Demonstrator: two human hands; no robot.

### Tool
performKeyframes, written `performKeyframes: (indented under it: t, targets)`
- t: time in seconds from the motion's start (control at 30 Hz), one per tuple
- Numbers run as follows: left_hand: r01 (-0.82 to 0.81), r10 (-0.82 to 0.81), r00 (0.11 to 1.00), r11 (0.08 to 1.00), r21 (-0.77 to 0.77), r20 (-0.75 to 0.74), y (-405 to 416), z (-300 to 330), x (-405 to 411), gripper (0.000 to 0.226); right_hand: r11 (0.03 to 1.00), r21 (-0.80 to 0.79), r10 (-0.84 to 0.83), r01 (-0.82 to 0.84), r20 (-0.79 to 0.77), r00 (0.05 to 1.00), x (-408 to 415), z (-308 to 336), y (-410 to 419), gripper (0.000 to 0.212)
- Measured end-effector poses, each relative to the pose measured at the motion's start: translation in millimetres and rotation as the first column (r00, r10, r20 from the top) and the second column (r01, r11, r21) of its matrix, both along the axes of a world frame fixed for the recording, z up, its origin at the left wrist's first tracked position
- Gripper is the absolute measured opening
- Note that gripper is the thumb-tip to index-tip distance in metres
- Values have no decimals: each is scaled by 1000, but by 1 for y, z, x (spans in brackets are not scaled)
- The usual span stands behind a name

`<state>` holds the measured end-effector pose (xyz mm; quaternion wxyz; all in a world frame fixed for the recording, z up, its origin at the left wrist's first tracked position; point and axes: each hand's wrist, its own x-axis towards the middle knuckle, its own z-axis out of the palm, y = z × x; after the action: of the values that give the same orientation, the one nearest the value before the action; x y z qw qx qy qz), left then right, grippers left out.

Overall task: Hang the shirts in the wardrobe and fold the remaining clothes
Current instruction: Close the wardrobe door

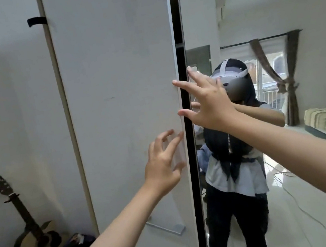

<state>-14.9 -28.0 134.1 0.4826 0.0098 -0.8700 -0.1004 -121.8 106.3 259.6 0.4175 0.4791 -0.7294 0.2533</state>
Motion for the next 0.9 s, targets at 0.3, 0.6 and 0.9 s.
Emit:
performKeyframes:
  t: [0.3, 0.6, 0.9]
  targets:
    - [-8, 25, 984, 995, -100, 176, -18, -2, -43, 94, 973, 22, -232, 231, 41, 972, -25, 1, -13, 75]
    - [36, -33, 999, 995, -92, 35, -28, -11, -72, 100, 953, -33, -300, 301, 35, 953, -27, 2, -25, 73]
    - [23, -30, 999, 987, -158, -41, -31, -21, -84, 101, 942, -96, -307, 321, 142, 941, -15, 7, -40, 69]
